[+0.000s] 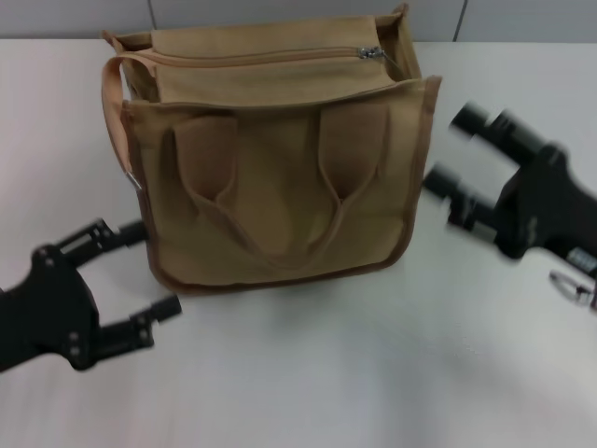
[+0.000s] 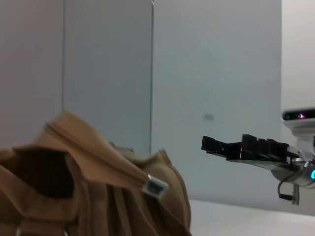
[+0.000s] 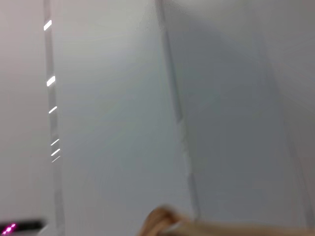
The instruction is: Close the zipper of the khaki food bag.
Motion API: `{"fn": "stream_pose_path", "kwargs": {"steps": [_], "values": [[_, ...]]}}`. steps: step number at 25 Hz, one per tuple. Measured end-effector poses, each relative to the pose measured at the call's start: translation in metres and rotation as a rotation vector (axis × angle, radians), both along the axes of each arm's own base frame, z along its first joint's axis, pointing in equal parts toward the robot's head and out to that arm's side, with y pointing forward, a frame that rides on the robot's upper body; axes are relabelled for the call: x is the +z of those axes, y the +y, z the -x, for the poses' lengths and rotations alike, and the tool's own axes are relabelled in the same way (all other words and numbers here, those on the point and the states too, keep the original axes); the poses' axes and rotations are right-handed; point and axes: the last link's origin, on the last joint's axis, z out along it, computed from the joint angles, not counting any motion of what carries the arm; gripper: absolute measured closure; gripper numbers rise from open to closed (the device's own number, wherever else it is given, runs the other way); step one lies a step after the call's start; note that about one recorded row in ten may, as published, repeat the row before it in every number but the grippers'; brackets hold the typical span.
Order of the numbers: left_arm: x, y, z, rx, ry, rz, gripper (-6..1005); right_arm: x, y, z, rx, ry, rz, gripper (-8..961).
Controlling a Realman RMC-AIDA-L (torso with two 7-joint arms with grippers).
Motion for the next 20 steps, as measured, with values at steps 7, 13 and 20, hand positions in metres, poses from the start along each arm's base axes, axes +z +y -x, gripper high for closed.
{"fn": "stream_pose_path", "kwargs": {"steps": [7, 13, 20], "values": [[-0.02, -0.005, 0.004, -0.024, 0.101, 0.125, 164, -0.017, -0.011, 0.0, 0.149, -0.184, 0.192, 180], [-0.031, 0.0, 0.003, -0.037, 0.146, 0.198, 164, -0.033, -0.002, 0.004, 0.201, -0.357, 0.392, 178], [-0.043, 0.0, -0.003, -0.103, 0.202, 0.315, 164, -0.036, 0.005, 0.007, 0.216, -0.427, 0.45, 178]]}}
